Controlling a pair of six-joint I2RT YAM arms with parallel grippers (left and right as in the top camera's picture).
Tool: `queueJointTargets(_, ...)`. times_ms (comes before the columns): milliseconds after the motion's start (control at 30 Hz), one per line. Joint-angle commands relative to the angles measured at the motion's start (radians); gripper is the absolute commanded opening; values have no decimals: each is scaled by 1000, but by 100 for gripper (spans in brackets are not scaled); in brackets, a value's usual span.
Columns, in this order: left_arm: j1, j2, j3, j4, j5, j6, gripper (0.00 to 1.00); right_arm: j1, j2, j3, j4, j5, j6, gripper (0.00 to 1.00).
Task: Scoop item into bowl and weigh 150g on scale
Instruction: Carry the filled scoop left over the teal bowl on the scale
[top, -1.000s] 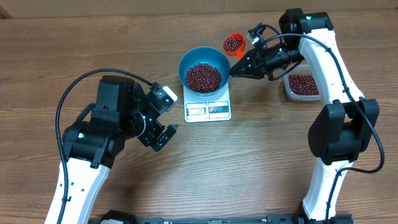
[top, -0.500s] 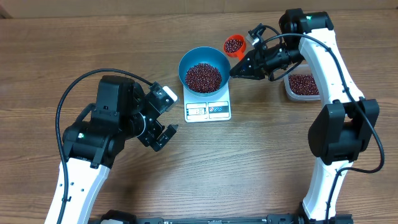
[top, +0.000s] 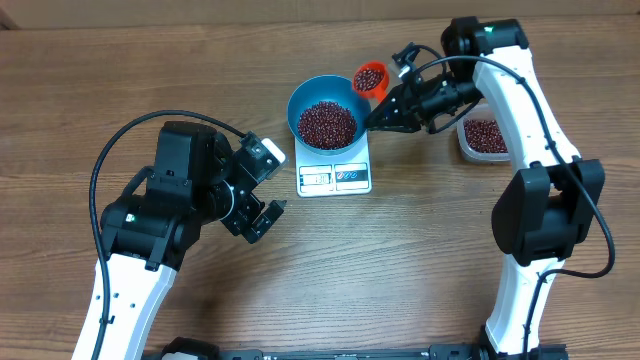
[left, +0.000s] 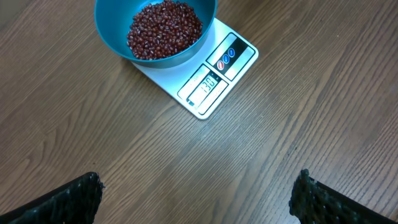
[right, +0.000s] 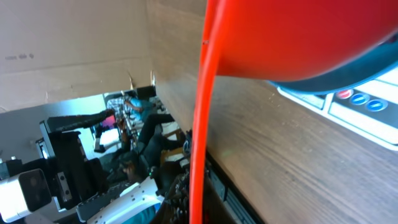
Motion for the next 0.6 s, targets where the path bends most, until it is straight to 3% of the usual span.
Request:
queueJointTargets(0,4,2,23,3,0,-11,100,29,-35,32,-14,8,-11,4)
queueJointTargets(167,4,2,23,3,0,-11,100,51,-35,32,-12,137,-14,4)
queueJointTargets(567,4,2,23,3,0,-11,100,50,-35,32,-10,197,-36,4)
